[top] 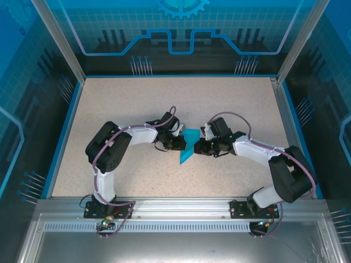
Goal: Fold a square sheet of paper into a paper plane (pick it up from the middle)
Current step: Third fold the triangle at the center of the table.
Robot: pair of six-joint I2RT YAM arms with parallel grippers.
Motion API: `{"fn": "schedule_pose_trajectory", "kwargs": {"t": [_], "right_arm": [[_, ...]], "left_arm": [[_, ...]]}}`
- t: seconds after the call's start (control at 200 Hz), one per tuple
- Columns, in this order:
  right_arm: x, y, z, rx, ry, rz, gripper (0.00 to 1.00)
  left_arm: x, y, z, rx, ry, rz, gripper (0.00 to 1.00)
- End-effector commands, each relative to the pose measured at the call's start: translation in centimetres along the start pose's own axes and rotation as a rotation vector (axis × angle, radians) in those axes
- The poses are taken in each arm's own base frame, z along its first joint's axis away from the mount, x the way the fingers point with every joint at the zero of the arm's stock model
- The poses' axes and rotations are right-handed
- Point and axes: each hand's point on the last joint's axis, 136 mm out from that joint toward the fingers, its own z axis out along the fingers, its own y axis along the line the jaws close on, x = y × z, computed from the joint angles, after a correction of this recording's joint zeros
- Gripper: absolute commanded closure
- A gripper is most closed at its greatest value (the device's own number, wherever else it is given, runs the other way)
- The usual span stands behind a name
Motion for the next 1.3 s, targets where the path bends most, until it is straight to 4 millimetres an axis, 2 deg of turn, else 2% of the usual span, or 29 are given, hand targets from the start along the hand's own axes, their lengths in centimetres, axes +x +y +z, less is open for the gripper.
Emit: {"fn": "schedule_pose_trajectory", "kwargs": {"t": [0.0,0.125,0.215,0.33,0.455,0.825,1.055,1.295], "right_arm": [[0.0,3.5,1.1,-0.14,-0.021,0.041,0.87],[1.0,4.3,3.1,-0.168,0.004,0.059,0.88],[1.2,5.0,3.8,-0.195,0.014,0.078,0.88],[1.6,3.5,4.4,-0.122,0.01,0.096,0.89],[1.9,3.2,5.2,-0.141,0.019,0.12,0.89],[2.4,2.5,6.8,-0.14,0.042,0.139,0.89],[2.1,2.8,7.0,-0.152,0.032,0.125,0.88],[2.7,1.9,7.2,-0.12,0.039,0.122,0.87]], "left_arm": [[1.9,2.4,1.4,-0.064,0.073,-0.053,0.86],[2.0,2.5,1.4,-0.069,0.077,-0.047,0.86],[2.1,2.6,1.4,-0.074,0.08,-0.045,0.86],[2.0,2.6,1.4,-0.074,0.079,-0.042,0.86],[2.1,2.7,1.4,-0.081,0.082,-0.034,0.86],[2.1,2.6,1.2,-0.079,0.079,-0.032,0.87],[2.0,2.6,1.3,-0.076,0.08,-0.034,0.87],[2.0,2.6,1.3,-0.079,0.082,-0.033,0.87]]}}
